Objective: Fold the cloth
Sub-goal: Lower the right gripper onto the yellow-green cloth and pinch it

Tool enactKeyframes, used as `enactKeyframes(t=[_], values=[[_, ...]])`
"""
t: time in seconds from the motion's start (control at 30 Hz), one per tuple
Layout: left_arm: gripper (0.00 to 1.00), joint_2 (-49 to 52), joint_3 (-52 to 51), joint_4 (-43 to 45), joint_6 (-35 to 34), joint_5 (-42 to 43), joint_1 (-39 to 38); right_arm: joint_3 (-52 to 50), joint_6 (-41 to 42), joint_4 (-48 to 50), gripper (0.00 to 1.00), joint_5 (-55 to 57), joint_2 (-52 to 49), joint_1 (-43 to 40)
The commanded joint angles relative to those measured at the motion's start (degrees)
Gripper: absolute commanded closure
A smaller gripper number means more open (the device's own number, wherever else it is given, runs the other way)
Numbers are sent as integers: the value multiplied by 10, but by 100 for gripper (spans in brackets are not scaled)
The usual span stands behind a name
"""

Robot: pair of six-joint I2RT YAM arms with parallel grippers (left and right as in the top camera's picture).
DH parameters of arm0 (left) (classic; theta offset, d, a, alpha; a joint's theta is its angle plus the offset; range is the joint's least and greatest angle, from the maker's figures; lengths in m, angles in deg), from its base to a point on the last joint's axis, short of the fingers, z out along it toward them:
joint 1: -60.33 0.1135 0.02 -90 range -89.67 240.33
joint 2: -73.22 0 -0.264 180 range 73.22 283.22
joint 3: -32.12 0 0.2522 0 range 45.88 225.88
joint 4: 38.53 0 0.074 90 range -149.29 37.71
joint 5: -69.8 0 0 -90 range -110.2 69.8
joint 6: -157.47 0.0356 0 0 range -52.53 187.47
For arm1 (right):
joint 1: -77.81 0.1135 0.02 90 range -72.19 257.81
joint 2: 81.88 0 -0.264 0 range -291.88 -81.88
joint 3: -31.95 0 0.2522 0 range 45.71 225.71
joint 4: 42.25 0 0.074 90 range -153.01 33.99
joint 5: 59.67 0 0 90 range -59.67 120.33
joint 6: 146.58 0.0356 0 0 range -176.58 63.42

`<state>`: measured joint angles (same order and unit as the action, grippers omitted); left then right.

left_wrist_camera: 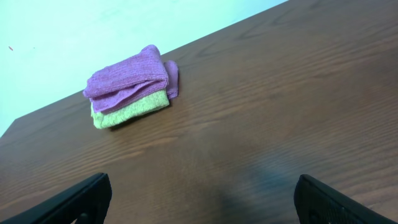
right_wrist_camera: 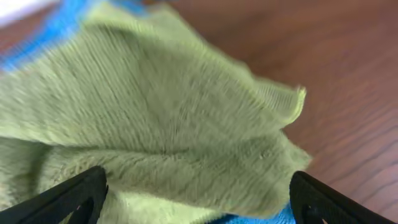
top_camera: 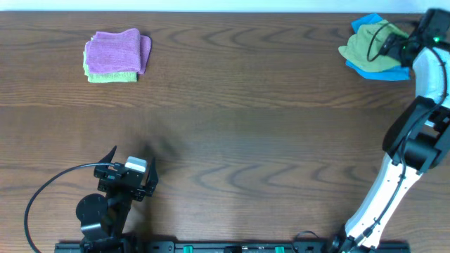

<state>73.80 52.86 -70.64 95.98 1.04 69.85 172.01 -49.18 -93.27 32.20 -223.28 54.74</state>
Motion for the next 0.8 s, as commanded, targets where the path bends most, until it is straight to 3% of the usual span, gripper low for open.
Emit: enactKeyframes(t=[0.0,0.53,0.67,0.77], values=[[5,-3,-12,-4,-3,8,-3,32,7,-5,7,-2,-9,5],[5,-3,-12,-4,-3,8,-3,52,7,-33,15,-8,-69,18],[5,-3,-12,-4,-3,8,-3,52,9,-30,26,-9,-69,20],[5,-3,-12,-4,-3,8,-3,52,9,-33,42,-14,-69,23]])
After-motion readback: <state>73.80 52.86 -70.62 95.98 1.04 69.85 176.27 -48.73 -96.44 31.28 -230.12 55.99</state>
